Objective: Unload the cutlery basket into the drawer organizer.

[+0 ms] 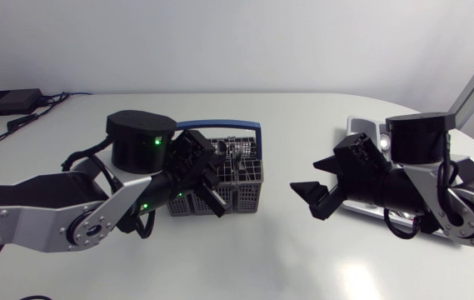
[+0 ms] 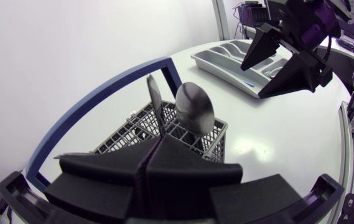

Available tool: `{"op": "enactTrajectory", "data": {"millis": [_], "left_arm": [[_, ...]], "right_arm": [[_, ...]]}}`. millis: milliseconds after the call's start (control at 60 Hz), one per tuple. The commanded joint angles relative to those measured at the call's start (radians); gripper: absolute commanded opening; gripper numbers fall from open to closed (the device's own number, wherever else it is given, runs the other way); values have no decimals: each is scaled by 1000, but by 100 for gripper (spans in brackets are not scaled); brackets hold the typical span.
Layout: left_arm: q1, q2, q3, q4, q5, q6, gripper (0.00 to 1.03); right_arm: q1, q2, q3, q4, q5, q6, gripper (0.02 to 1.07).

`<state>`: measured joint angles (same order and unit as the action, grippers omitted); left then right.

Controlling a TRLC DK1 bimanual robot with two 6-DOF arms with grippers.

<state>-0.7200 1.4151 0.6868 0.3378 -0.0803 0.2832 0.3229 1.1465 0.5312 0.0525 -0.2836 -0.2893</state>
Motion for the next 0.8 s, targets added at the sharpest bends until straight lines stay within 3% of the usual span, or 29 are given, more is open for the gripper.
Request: {"op": "enactTrajectory", "data": {"millis": [0,783], "left_arm": [[10,21,25,18,-1,-16,16],[27,-148,-9,18,11,-44,15]], "right_arm": [[15,-28,-37,-3,6,-19,97],[199,-51,-16,-17,6,-5,98]]}}
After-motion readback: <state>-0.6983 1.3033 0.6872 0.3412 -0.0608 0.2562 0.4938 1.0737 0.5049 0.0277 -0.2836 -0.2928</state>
